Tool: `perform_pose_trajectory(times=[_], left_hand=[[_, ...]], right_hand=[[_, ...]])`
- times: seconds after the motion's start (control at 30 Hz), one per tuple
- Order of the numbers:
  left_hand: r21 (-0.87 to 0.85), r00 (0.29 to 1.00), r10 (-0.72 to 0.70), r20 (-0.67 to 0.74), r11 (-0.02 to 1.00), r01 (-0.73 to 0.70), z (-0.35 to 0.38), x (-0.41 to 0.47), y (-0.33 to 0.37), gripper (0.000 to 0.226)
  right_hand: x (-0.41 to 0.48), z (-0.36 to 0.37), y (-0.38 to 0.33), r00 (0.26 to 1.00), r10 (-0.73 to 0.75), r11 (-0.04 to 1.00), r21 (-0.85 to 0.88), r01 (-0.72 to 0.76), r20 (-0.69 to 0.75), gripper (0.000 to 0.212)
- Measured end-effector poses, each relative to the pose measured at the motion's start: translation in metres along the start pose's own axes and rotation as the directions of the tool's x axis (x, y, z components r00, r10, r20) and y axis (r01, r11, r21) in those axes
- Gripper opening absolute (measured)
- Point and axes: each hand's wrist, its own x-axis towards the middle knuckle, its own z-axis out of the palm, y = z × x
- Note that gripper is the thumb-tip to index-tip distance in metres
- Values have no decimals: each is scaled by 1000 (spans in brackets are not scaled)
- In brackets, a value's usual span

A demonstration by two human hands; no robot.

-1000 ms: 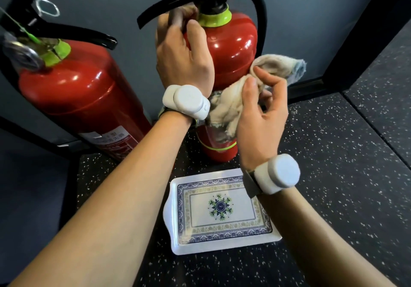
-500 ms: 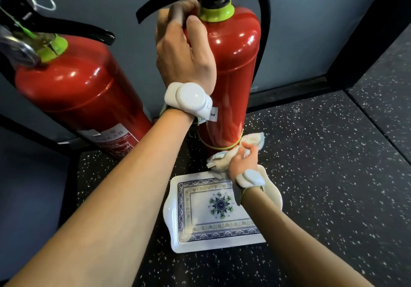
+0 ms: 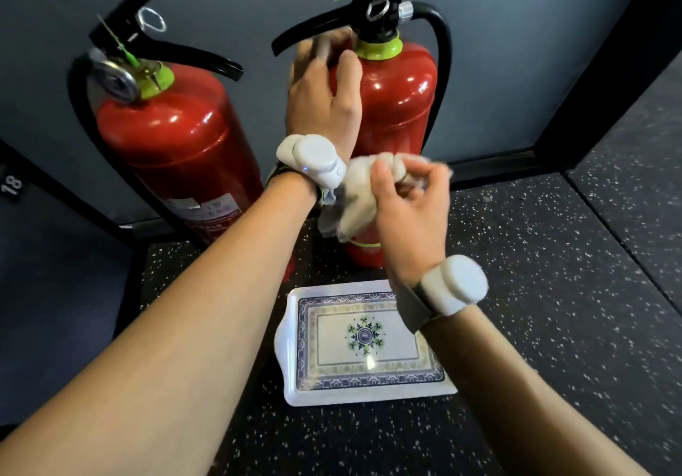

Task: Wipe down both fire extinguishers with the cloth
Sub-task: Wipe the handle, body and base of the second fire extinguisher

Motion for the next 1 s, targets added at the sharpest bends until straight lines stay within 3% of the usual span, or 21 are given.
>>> perform_pose_trajectory(times=[0.07,0.13,0.3,0.53,0.8,0.93,1.0], left_hand=[[-10,998,-9,56,1000,10,-9,2,-2,38],[-29,995,-12,100,999,15,-11,4,-3,38],[-14,996,-44,73,999,45,-9,-6,0,39],[-2,993,-56,100,998,56,-10,-10,0,39],[7,986,-97,134,995,97,-12,-11,6,43],[8,987,-98,128,995,97,-13,-11,9,43],[9,988,-101,120,995,100,-13,-12,9,44]], right_hand=[[4,3,-27,992,-123,992,40,122,27,25],[7,4,-30,988,-154,988,26,153,29,26],[-1,-1,12,993,-108,994,-1,108,40,29],[-8,-17,87,998,-26,977,-208,39,66,36],[-11,-42,154,969,235,891,-416,-184,76,35],[-17,-49,172,876,482,735,-551,-395,14,29],[-10,-50,169,864,504,673,-621,-402,-12,28]])
